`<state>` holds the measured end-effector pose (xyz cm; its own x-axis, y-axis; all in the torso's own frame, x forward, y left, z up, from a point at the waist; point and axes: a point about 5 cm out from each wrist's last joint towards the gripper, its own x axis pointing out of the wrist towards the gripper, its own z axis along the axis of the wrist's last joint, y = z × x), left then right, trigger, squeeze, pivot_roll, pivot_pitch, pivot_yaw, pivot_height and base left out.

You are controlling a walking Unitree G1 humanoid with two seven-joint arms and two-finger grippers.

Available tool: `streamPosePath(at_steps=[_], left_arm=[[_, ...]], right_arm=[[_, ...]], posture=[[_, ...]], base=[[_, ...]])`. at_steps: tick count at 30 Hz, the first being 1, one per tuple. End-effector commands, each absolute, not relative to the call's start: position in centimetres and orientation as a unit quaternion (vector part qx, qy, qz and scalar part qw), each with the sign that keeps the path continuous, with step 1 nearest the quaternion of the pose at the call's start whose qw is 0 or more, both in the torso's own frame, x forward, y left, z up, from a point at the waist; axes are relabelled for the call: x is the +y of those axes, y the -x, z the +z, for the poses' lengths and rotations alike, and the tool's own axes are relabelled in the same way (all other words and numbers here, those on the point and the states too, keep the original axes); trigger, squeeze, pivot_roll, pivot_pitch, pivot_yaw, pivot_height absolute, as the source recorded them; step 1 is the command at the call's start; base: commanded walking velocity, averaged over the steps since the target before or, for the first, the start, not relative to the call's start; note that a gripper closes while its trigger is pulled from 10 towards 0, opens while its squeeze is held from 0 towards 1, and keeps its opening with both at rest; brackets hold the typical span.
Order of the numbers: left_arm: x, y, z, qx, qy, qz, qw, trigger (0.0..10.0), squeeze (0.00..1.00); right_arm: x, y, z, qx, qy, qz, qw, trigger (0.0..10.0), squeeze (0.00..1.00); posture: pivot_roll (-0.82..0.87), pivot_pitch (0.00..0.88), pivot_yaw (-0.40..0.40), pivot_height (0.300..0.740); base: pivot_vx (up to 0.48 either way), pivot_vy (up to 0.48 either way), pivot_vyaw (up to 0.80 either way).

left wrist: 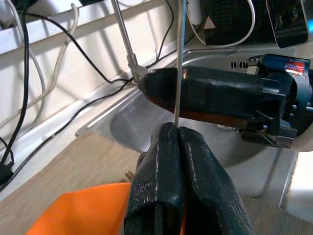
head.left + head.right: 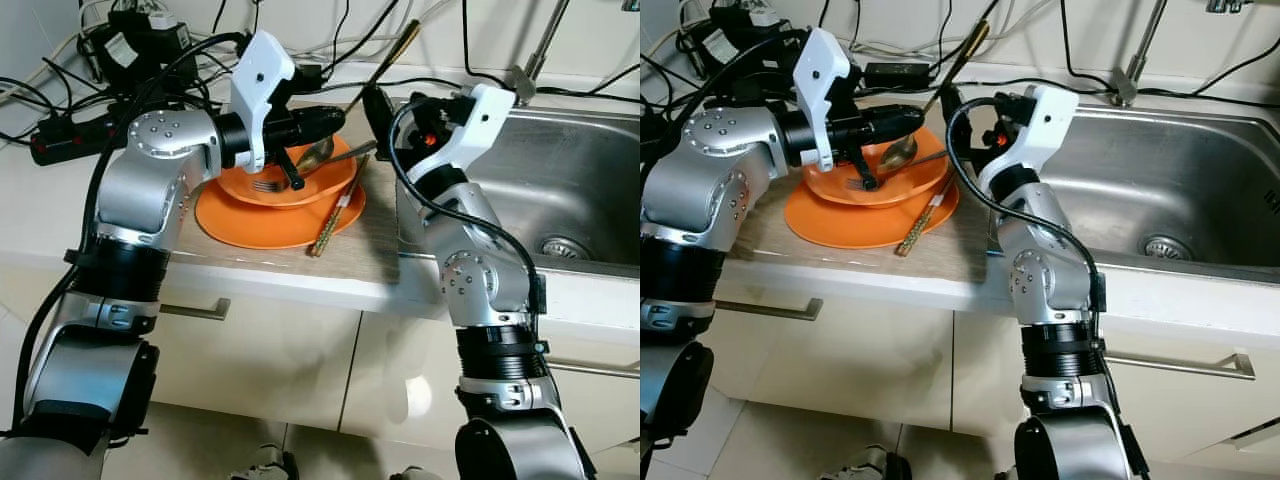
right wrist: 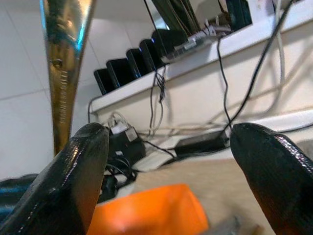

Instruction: Kitchen organization

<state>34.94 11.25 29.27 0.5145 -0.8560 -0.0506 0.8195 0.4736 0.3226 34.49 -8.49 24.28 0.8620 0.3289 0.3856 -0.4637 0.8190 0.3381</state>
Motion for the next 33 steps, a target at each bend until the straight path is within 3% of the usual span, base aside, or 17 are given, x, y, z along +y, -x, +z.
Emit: streamPosePath(at_steps=[1, 18, 33], left_arm=[[11.0, -34.8, 29.2, -0.057, -0.157, -0.495, 0.853, 0.0, 0.0], [11.6, -35.6, 28.6, -0.04, -0.158, -0.472, 0.866, 0.0, 0.0], [12.5, -36.4, 28.1, -0.026, -0.158, -0.447, 0.88, 0.0, 0.0]], right_arm=[[-7.6, -34.4, 25.5, -0.177, -0.211, 0.233, 0.933, 10.0, 0.0], [-6.2, -33.0, 26.3, -0.182, -0.211, 0.293, 0.915, 10.0, 0.0], [-9.2, -32.6, 26.1, -0.183, -0.172, 0.272, 0.929, 10.0, 0.0]], posture=[[0.02, 0.005, 0.057, 0.707], [0.02, 0.008, 0.058, 0.707], [0.01, 0.006, 0.057, 0.707]], base=[[0.0, 0.0, 0.0], [0.0, 0.0, 0.0], [0.0, 0.0, 0.0]])
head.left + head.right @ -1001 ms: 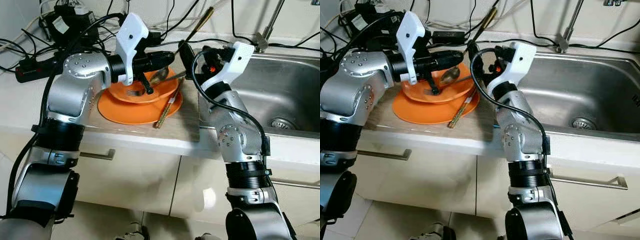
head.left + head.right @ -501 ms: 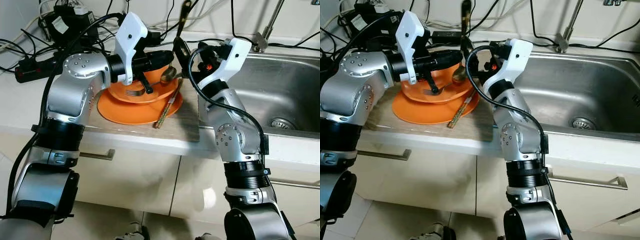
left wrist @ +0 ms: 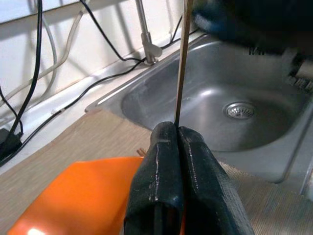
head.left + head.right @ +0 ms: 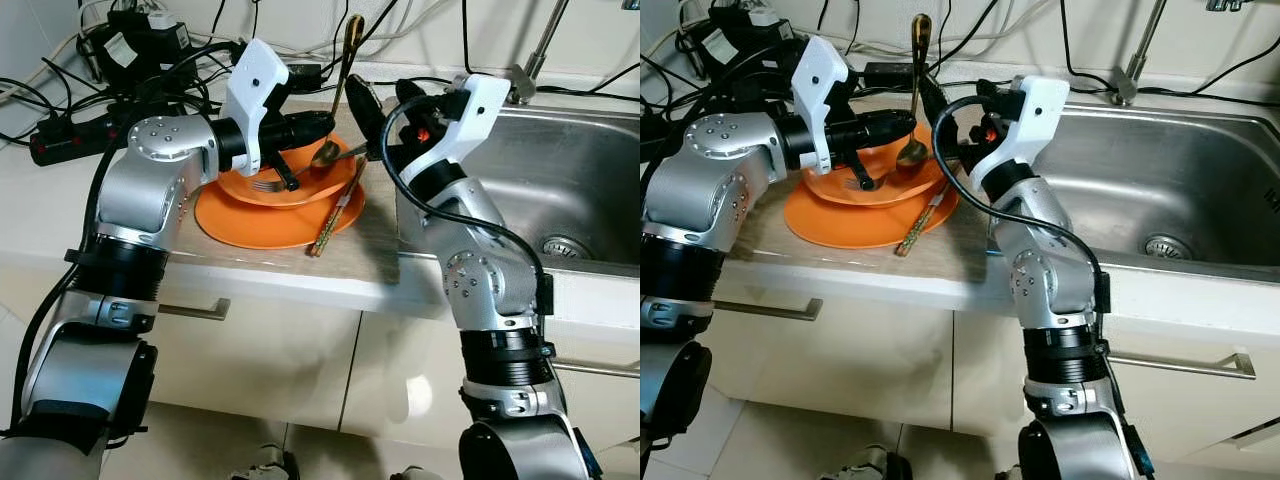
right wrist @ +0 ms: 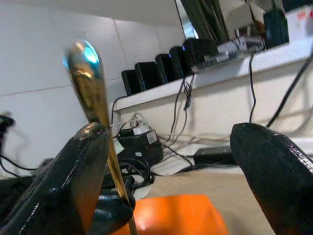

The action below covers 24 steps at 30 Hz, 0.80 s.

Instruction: Kitchen organization

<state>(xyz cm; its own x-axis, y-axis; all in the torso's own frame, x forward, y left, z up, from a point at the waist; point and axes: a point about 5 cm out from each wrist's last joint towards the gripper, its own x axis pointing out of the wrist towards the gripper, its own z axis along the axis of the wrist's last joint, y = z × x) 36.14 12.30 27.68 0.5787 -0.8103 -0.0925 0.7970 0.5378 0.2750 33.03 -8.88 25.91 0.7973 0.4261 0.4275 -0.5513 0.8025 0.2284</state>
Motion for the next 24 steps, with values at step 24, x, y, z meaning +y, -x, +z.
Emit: streamPosePath(at_steps=[24], left_arm=[[11.7, -36.5, 28.8, -0.045, -0.163, -0.448, 0.878, 0.0, 0.0]], right_arm=[[-7.2, -31.8, 25.3, -0.163, -0.157, 0.325, 0.918, 10.0, 0.0]], posture=[[0.01, 0.0, 0.057, 0.707]], base=[[0.0, 0.0, 0.0]])
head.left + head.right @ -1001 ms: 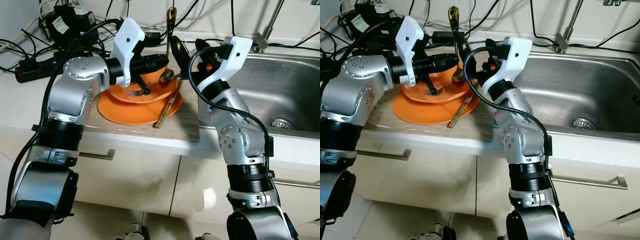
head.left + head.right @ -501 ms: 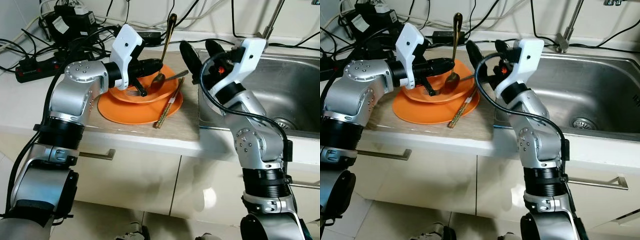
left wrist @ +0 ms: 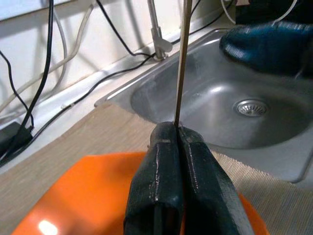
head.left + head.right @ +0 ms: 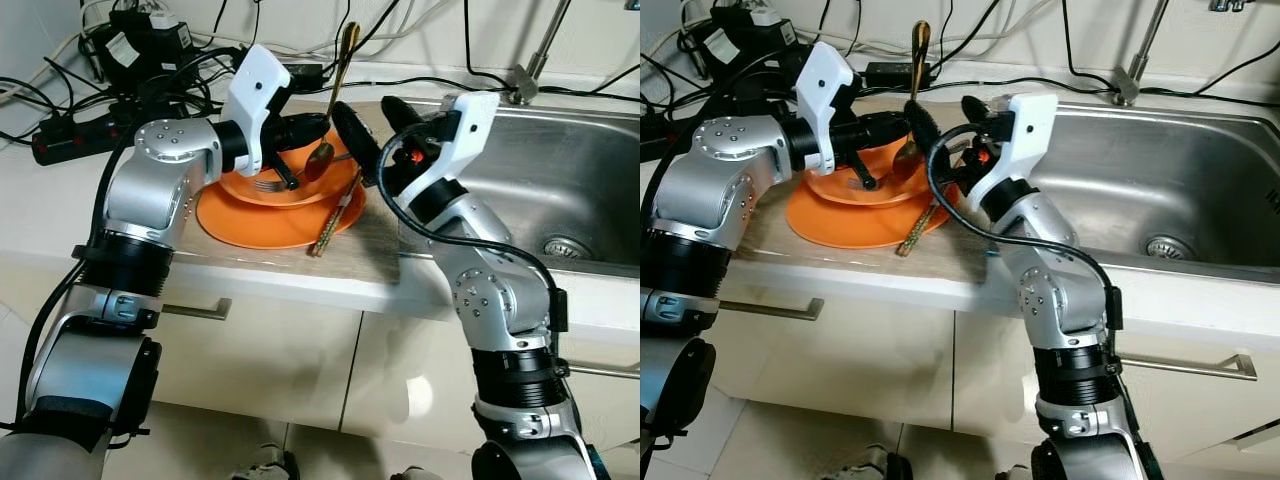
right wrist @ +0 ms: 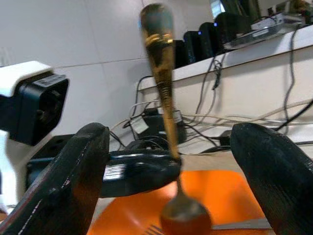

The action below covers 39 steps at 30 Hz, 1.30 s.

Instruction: Kitchen organization

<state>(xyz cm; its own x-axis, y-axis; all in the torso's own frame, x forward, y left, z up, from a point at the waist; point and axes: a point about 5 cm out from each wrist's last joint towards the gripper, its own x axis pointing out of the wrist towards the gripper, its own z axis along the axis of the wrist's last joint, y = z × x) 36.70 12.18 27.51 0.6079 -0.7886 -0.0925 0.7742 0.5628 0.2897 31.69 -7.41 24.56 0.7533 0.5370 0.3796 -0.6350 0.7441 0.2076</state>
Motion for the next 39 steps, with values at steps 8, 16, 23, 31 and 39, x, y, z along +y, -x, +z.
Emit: streamPosePath(at_steps=[8, 16, 23, 31, 39], left_arm=[[11.8, -36.2, 28.7, -0.045, -0.171, -0.452, 0.875, 0.0, 0.0], [11.3, -35.8, 29.0, -0.053, -0.171, -0.463, 0.868, 0.0, 0.0], [10.7, -35.2, 29.4, -0.062, -0.17, -0.475, 0.861, 0.0, 0.0], [10.5, -34.7, 29.6, -0.068, -0.173, -0.484, 0.855, 0.0, 0.0], [10.6, -34.6, 29.5, -0.066, -0.175, -0.481, 0.856, 0.0, 0.0]], right_arm=[[-7.4, -32.1, 26.3, -0.203, -0.113, 0.297, 0.926, 10.0, 0.0], [-7.2, -32.5, 26.4, -0.22, -0.087, 0.278, 0.931, 10.0, 0.0], [-6.8, -33.0, 26.0, -0.222, -0.082, 0.262, 0.936, 10.0, 0.0], [-6.4, -33.4, 26.6, -0.244, -0.078, 0.246, 0.935, 0.0, 0.0], [-6.3, -33.5, 26.7, -0.252, -0.08, 0.238, 0.935, 0.0, 0.0]], posture=[[0.02, 0.004, 0.055, 0.707], [0.02, 0.007, 0.059, 0.707], [0.02, 0.009, 0.059, 0.707], [0.03, 0.01, 0.057, 0.707], [0.03, 0.015, 0.053, 0.707]], base=[[0.0, 0.0, 0.0], [0.0, 0.0, 0.0], [0.0, 0.0, 0.0], [0.0, 0.0, 0.0], [0.0, 0.0, 0.0]])
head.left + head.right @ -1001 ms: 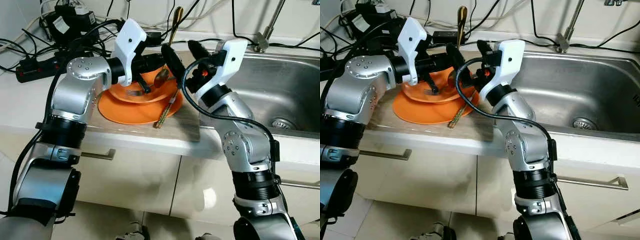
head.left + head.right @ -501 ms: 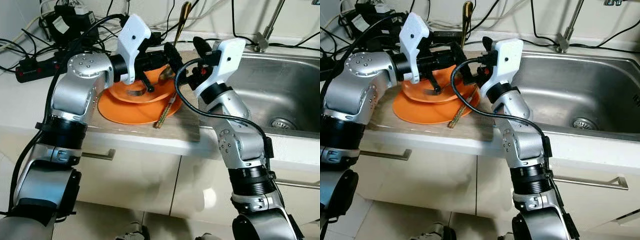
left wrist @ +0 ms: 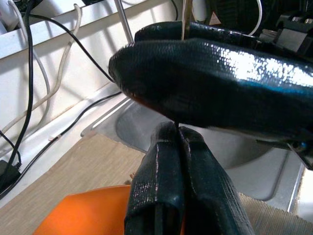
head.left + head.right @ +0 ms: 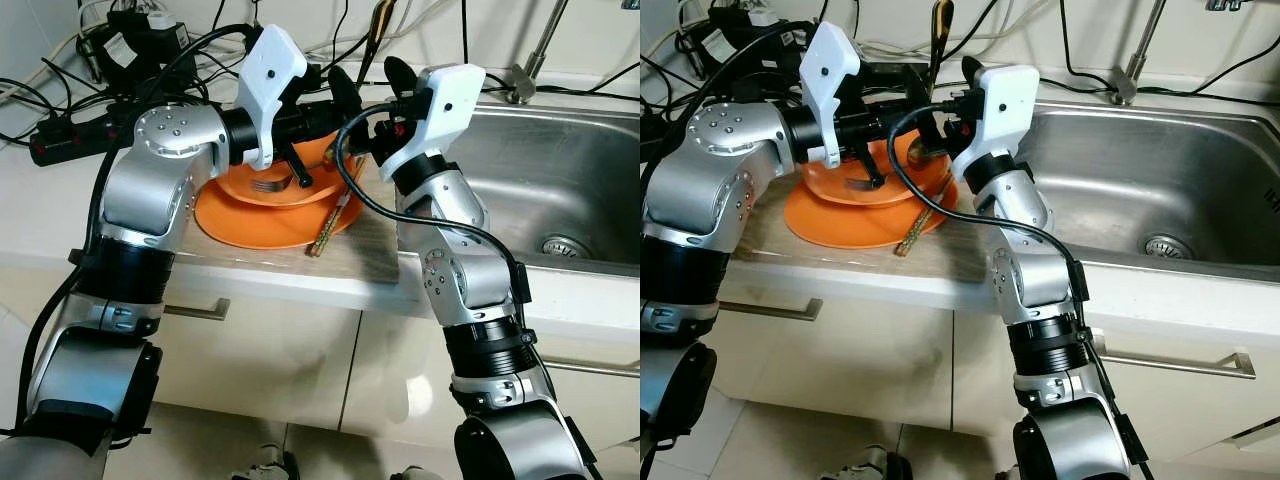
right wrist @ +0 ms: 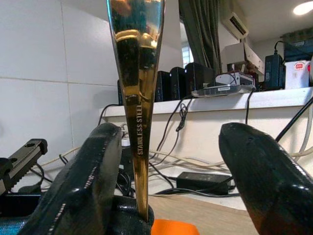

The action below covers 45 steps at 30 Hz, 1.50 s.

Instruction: Kitchen organization

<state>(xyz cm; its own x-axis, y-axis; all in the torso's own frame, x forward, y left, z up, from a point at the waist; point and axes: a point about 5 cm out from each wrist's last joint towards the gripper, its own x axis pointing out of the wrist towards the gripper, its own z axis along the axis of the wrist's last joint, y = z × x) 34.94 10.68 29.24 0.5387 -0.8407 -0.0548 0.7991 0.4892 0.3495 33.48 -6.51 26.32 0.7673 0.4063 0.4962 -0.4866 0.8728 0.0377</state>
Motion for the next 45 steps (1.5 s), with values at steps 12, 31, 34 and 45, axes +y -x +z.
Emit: streamPosePath(at_steps=[12, 31, 34, 45], left_arm=[[10.6, -34.6, 29.2, -0.063, -0.178, -0.48, 0.857, 0.0, 0.0], [10.9, -34.8, 28.5, -0.055, -0.184, -0.474, 0.86, 0.0, 0.0], [10.8, -34.8, 28.5, -0.056, -0.184, -0.473, 0.86, 0.0, 0.0], [10.9, -34.9, 28.3, -0.054, -0.186, -0.47, 0.861, 0.0, 0.0]], right_arm=[[-6.4, -33.4, 26.8, -0.261, -0.085, 0.232, 0.933, 0.0, 0.0], [-6.7, -33.2, 26.4, -0.259, -0.092, 0.222, 0.936, 0.0, 0.0], [-6.7, -33.2, 26.3, -0.258, -0.092, 0.222, 0.936, 0.0, 0.0], [-7.1, -33.2, 25.9, -0.25, -0.093, 0.211, 0.94, 0.0, 0.0]], posture=[[0.02, 0.02, 0.054, 0.707], [0.02, 0.007, 0.047, 0.707], [0.02, 0.007, 0.048, 0.707], [0.01, 0.013, 0.054, 0.707]], base=[[0.0, 0.0, 0.0], [0.0, 0.0, 0.0], [0.0, 0.0, 0.0], [0.0, 0.0, 0.0]])
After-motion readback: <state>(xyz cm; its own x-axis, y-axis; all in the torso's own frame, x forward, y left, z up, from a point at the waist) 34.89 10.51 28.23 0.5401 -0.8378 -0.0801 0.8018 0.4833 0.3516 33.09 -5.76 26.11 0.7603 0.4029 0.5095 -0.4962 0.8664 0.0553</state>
